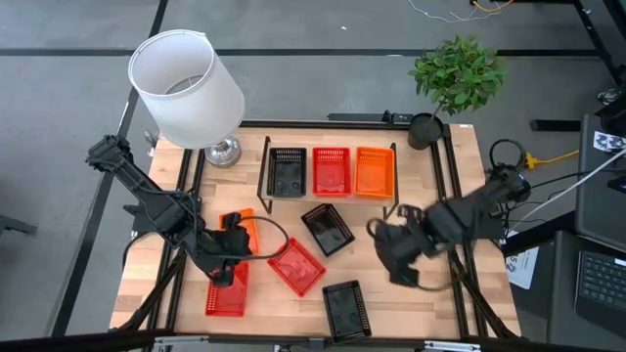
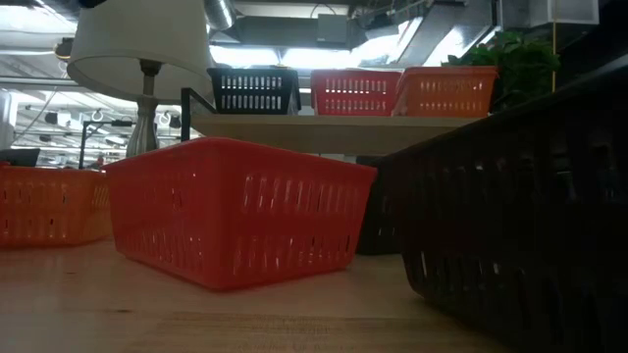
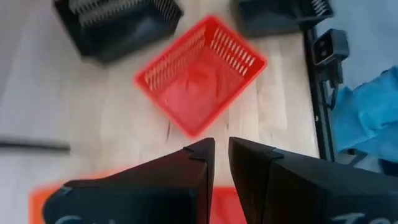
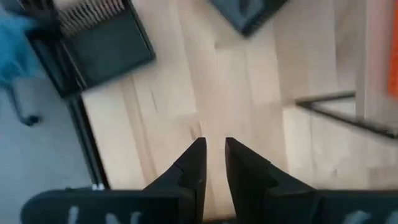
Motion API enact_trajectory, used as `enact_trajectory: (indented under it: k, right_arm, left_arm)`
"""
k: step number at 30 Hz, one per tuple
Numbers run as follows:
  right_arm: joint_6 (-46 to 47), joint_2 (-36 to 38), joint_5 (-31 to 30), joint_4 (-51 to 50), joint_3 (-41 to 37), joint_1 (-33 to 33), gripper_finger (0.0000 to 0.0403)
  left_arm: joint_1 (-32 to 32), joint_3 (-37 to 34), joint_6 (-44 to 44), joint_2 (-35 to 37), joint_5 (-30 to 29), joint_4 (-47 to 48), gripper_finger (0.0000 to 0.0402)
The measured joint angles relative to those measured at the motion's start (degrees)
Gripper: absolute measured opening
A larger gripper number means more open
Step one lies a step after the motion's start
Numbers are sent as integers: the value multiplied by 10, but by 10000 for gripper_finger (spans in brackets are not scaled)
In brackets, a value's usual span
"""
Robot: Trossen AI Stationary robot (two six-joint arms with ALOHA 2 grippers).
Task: Stack baskets on shelf by color
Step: Stack the right red bin on top of the red bin on the shelf
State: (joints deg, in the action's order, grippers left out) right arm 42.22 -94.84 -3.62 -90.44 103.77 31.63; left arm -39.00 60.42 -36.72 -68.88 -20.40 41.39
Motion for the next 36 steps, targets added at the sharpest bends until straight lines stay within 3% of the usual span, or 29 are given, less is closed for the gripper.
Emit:
enact_trajectory:
  k: [5,10,22,30,36]
  right_arm:
    - [67,0,-82,14,0,85,59]
    - [183,-7,-145,14,0,140,59]
    - [220,-29,-156,14,0,180,59]
    - [218,-34,-163,12,0,180,59]
    - [218,-34,-164,8,0,182,59]
  left_arm:
    - [11,0,-85,-24,47,67,49]
    - [5,0,-102,-66,52,52,64]
    - [51,39,-73,-245,45,-287,67]
    - [82,148,-65,-375,55,-296,67]
    - [78,232,-66,-450,60,-237,67]
